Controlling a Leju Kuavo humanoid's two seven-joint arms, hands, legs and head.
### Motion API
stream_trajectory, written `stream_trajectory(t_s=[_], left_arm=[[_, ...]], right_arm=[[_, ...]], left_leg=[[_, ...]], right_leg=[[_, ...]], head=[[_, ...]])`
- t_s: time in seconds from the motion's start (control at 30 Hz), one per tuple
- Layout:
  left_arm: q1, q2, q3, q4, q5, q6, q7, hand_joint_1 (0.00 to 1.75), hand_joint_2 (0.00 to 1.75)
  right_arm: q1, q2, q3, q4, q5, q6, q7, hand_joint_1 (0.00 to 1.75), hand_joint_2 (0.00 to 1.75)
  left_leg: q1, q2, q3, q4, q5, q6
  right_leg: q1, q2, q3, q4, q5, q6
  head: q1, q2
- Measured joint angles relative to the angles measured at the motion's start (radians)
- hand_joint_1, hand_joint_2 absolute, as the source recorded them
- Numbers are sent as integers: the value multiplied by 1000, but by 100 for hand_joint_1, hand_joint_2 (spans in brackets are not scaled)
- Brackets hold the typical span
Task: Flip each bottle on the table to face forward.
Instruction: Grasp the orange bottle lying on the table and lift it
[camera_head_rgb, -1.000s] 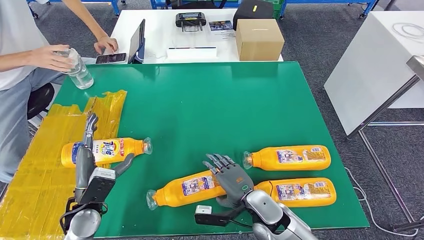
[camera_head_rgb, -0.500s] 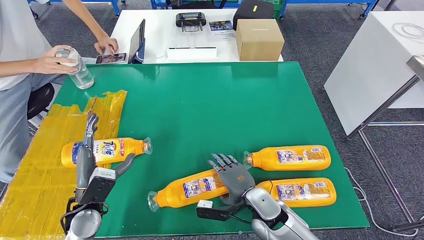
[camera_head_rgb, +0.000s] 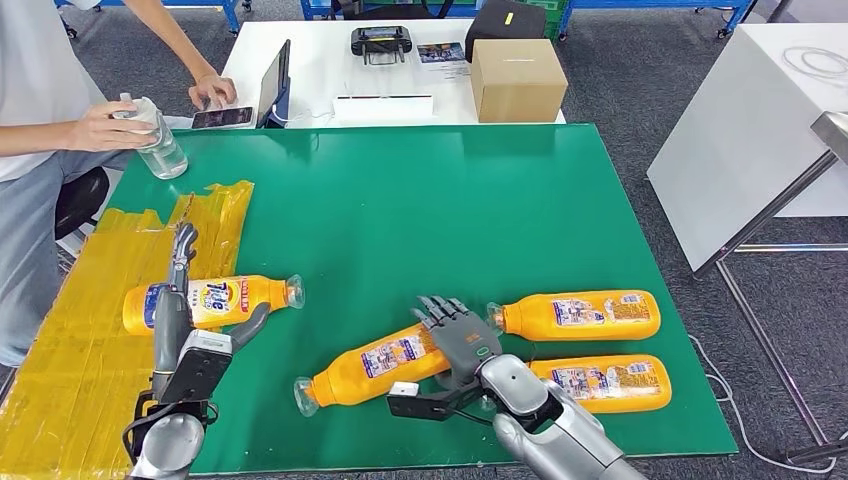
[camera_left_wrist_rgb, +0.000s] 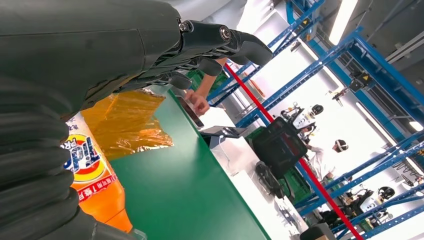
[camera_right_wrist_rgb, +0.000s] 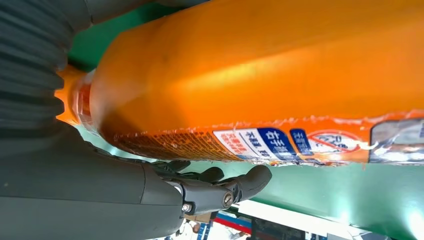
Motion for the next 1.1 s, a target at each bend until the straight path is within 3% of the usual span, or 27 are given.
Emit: stream_trajectory(t_s=[0.1, 0.13, 0.23, 0.27, 0.33, 0.77, 1.1], left_arm=[[-3, -1, 0, 3, 0, 0, 0, 0, 175], [-4, -1, 0, 4, 0, 0, 0, 0, 175], [-5, -1, 0, 6, 0, 0, 0, 0, 175], [-6, -1, 0, 7, 1, 0, 0, 0, 175], [-6, -1, 0, 9, 3, -1, 0, 0, 175], [-8, -3, 0, 15, 19, -9, -2, 0, 175], [-2, -4, 0, 12, 23, -23, -3, 0, 175]], right_arm=[[-7, 6, 2, 14, 0, 0, 0, 21, 175], [-9, 8, 3, 17, 0, 0, 0, 37, 175], [-11, 11, 5, 25, 0, 0, 0, 131, 175], [-12, 11, 5, 27, 0, 0, 0, 153, 175], [-14, 12, 7, 32, 0, 0, -2, 170, 175], [-19, 18, 10, 47, -41, -48, -34, 175, 175], [43, 33, -34, -26, -49, -120, -41, 175, 175]], left_leg=[[0, 0, 0, 0, 0, 0], [0, 0, 0, 0, 0, 0], [0, 0, 0, 0, 0, 0], [0, 0, 0, 0, 0, 0], [0, 0, 0, 0, 0, 0], [0, 0, 0, 0, 0, 0], [0, 0, -2, 0, 0, 0]], right_leg=[[0, 0, 0, 0, 0, 0], [0, 0, 0, 0, 0, 0], [0, 0, 0, 0, 0, 0], [0, 0, 0, 0, 0, 0], [0, 0, 0, 0, 0, 0], [0, 0, 0, 0, 0, 0], [0, 0, -1, 0, 0, 0]], head=[[0, 0], [0, 0], [0, 0], [0, 0], [0, 0], [0, 0], [0, 0]])
